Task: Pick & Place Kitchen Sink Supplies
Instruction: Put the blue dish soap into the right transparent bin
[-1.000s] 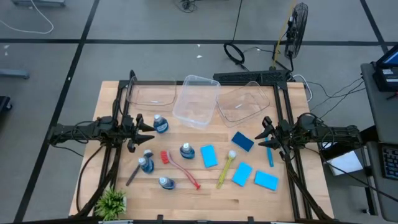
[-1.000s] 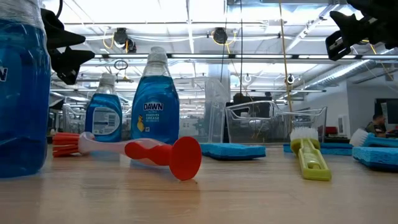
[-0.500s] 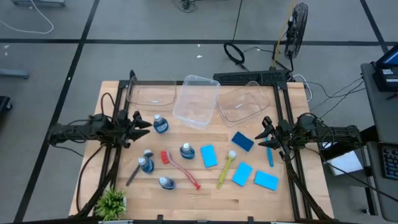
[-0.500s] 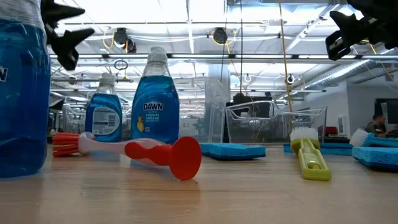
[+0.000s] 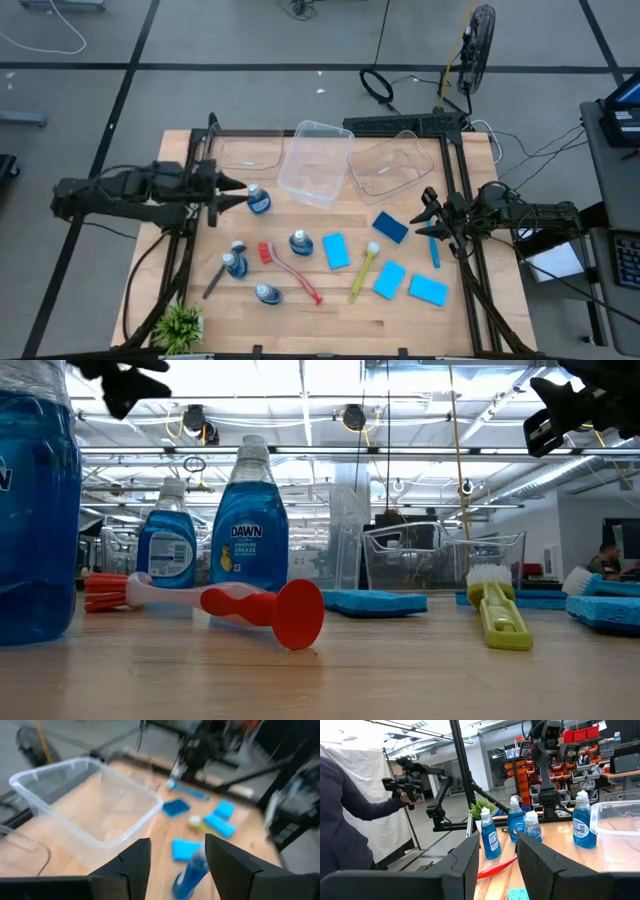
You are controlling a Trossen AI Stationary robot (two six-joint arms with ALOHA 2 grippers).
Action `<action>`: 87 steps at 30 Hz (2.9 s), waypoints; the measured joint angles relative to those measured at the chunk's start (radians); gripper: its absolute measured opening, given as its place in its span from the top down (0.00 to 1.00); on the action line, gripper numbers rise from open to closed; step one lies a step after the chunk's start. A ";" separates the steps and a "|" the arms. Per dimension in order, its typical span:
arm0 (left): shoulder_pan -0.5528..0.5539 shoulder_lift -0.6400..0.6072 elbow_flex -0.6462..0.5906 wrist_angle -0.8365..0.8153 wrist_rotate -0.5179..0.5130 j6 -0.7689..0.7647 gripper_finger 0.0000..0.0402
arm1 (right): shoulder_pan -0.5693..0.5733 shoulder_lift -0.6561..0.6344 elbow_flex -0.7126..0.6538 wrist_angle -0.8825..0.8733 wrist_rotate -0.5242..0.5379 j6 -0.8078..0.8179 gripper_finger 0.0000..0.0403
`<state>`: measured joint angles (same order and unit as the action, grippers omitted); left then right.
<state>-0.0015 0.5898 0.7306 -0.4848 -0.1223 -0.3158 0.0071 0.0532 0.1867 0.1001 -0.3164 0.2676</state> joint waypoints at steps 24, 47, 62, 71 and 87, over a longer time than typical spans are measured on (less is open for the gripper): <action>0.041 0.465 0.344 -0.256 -0.084 -0.088 0.53 | 0.000 0.000 0.000 0.000 0.000 0.000 0.71; 0.041 0.454 0.344 -0.667 -0.247 -0.194 0.05 | 0.000 0.000 0.000 0.000 0.000 0.000 0.71; 0.039 0.472 0.343 -0.669 -0.326 -0.276 0.06 | 0.000 0.000 0.000 0.000 0.000 0.000 0.71; 0.039 0.472 0.275 -0.552 -0.323 -0.294 0.08 | 0.000 0.000 0.000 0.000 0.000 -0.052 0.71; 0.039 0.471 0.184 -0.474 -0.385 -0.283 0.10 | 0.000 0.000 0.000 0.000 0.000 -0.052 0.71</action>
<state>0.0378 1.0611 0.9146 -0.9585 -0.5075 -0.5988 0.0074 0.0532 0.1867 0.1001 -0.3164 0.2153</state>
